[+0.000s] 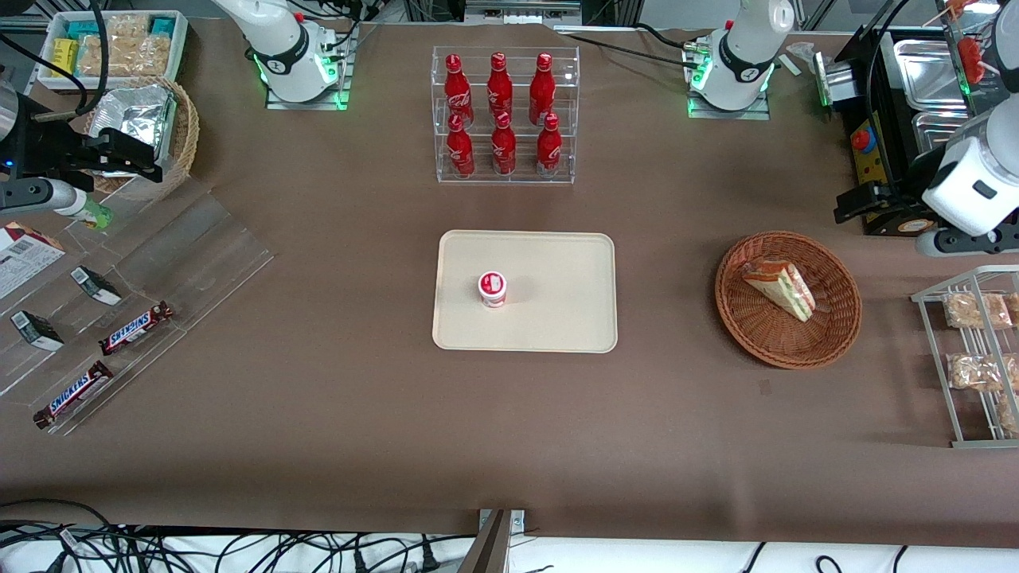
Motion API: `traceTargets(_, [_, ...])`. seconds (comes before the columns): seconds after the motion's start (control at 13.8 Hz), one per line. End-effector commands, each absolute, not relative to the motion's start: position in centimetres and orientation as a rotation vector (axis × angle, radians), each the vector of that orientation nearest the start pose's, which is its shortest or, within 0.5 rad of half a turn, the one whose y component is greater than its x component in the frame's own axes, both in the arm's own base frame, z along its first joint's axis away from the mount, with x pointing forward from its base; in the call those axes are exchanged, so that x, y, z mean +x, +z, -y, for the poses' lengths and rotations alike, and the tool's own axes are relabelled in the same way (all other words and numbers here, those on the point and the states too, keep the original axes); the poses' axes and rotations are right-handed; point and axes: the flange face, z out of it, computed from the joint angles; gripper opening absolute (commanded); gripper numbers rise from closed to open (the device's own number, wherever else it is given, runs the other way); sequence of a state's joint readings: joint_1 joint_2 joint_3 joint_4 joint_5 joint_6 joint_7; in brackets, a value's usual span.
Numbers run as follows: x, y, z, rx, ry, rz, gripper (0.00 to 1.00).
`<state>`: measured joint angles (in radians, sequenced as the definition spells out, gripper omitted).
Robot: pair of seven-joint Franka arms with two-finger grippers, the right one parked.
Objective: Place sandwich from basket to tray
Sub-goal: 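Lower the open left gripper over the wrapped sandwich in the wicker basket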
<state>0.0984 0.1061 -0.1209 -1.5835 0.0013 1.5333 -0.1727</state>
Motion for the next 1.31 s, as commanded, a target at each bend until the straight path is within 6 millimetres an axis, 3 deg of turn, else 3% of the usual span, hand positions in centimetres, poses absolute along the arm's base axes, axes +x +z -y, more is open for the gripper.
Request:
traceTargets(0.0, [58.7, 52.5, 0.6, -3.058, 0.257, 0.440, 1.00])
traceTargets(0.58, [58.1, 42.2, -1.2, -2.845, 0.123, 1.049, 1.00])
traceTargets(1.02, [55.6, 33.7, -1.0, -2.808, 0.000, 1.162, 1.00])
traceTargets(1.23, [54.4, 31.2, -1.3, -2.826, -0.043, 1.179, 1.00])
